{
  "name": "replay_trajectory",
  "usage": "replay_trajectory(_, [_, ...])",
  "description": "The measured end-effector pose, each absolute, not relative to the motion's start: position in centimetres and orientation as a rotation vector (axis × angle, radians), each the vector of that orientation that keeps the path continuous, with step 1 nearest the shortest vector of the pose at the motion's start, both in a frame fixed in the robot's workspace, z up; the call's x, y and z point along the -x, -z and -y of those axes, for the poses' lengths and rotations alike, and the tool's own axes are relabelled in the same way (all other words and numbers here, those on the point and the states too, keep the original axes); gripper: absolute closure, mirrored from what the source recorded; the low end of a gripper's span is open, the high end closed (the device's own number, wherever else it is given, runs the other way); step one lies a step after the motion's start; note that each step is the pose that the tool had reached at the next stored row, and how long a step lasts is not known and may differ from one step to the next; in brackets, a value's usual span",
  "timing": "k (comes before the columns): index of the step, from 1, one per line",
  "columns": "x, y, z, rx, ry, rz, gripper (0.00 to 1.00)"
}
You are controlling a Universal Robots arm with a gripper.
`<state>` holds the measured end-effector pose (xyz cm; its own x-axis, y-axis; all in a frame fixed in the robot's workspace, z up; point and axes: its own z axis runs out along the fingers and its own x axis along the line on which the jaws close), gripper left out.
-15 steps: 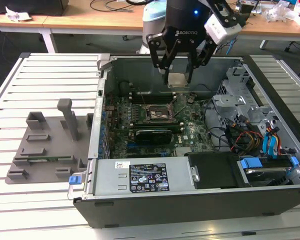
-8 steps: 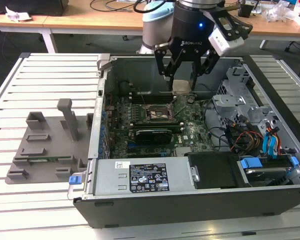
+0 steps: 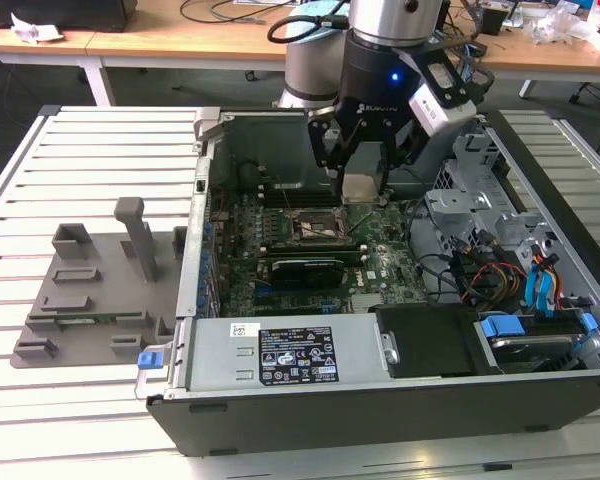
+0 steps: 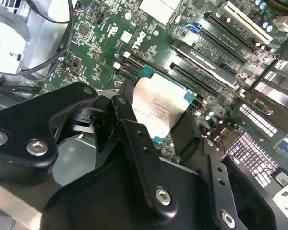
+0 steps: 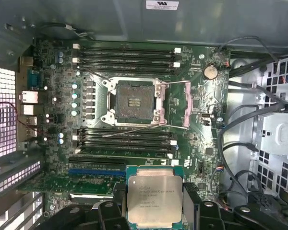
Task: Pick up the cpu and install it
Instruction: 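Pick up the cpu and move it towards the insertion slot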
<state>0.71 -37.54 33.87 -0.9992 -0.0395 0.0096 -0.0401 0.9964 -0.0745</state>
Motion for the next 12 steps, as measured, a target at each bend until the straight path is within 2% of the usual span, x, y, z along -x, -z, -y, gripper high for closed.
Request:
replay_trajectory(4, [-0.7, -32.8, 37.3, -0.059, -0.117, 3.130, 0.45])
replay_trajectory(12, [-0.5, -30.8, 33.8, -0.059, -0.117, 3.130, 0.45])
